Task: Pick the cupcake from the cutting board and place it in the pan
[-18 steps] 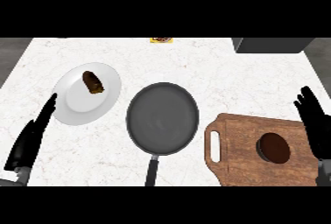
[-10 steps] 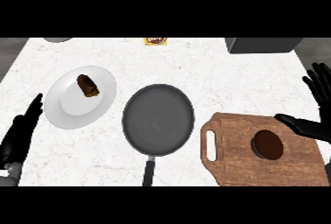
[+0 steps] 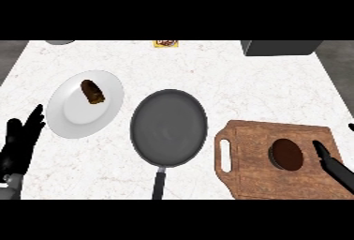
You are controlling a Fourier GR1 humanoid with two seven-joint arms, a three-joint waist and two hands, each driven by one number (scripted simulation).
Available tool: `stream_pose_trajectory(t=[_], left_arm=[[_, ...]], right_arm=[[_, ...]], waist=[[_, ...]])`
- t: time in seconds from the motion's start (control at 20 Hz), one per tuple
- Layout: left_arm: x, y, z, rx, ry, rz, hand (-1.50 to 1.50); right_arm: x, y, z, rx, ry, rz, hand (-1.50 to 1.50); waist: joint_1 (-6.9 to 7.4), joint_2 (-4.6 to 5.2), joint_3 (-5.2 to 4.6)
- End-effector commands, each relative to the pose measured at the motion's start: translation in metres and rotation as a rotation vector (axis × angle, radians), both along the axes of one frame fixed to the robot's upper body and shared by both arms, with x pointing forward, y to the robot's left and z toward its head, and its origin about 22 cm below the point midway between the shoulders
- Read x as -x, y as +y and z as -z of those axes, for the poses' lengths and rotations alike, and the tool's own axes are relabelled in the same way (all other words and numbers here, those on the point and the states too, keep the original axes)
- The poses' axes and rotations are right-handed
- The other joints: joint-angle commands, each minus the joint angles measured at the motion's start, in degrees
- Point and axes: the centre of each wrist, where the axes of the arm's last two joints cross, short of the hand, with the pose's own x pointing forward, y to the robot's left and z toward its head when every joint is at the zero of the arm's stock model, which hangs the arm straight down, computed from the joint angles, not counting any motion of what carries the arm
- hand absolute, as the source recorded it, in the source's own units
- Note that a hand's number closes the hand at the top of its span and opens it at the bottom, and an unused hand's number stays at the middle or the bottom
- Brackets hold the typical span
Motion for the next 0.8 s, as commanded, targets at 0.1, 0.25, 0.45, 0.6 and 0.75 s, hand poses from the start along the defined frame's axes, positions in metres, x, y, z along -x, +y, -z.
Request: stream_pose_trajectory(t=[0.1, 0.25, 0.45, 0.6, 0.75], left_arm=[[-0.001, 0.022, -0.018, -0.012, 0.015, -0.003, 0.0], [-0.011, 0.003, -0.01, -0.004, 0.0, 0.014, 0.0], [-0.024, -0.006, -0.016, 0.005, 0.001, 0.011, 0.0], [-0.02, -0.015, -0.007, 0.008, 0.0, 0.039, 0.0], [-0.028, -0.01, -0.018, 0.007, -0.018, 0.053, 0.0]], right_arm=[[0.046, -0.015, -0.03, 0.179, 0.068, -0.03, -1.5], [0.045, -0.011, -0.06, 0.3, 0.232, -0.023, -1.5], [0.04, -0.025, -0.089, 0.495, 0.486, -0.032, -1.5], [0.037, -0.02, -0.106, 0.599, 0.667, -0.037, -1.5], [0.022, 0.006, -0.118, 0.644, 0.793, -0.061, -1.5]], waist=[[1.15, 0.05, -0.01], [1.18, 0.19, -0.16], [1.39, 0.55, -0.35], [2.29, 0.56, -0.38], [3.65, 0.74, -0.32]])
